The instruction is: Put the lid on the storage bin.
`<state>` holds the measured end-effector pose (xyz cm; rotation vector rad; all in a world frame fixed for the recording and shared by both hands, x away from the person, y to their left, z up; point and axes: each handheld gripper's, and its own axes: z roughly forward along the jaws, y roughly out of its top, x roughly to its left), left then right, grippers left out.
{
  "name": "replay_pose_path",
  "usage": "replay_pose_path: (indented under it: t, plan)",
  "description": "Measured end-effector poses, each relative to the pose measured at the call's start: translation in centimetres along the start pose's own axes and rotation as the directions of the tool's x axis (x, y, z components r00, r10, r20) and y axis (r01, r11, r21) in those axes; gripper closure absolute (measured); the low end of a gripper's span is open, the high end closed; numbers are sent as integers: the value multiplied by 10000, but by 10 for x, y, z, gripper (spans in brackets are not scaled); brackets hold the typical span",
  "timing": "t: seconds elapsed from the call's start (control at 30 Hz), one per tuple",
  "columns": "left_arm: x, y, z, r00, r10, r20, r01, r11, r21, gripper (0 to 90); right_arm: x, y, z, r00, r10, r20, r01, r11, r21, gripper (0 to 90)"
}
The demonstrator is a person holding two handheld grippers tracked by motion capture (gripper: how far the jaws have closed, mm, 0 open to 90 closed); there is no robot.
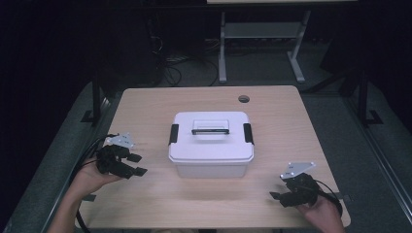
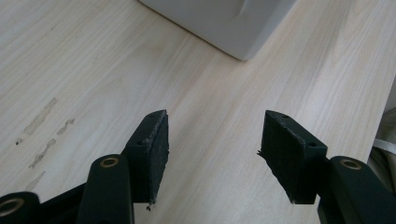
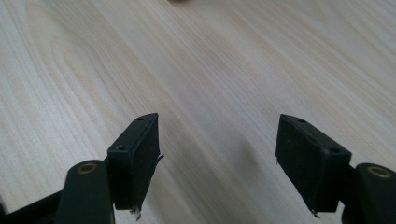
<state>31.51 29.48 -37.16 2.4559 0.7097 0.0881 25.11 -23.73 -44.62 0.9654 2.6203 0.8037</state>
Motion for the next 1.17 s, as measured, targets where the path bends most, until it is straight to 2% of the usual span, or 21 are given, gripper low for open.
replay_pose_path:
  t: [0.27,0.57,1.17]
  plan:
    - [-1,-9,-1,9999,-93,-72,93,10000,-13,402,1,0,0,10000,10,6,-10,10000,-3,301]
    - [-1,-20,3,9994,-351,75,352,9993,-82,401,2,-1,0,10000,4,-9,-4,10000,17,301]
    - [-6,-34,9,9986,-501,148,504,9984,-237,397,4,-1,1,10000,-35,18,34,10000,43,300]
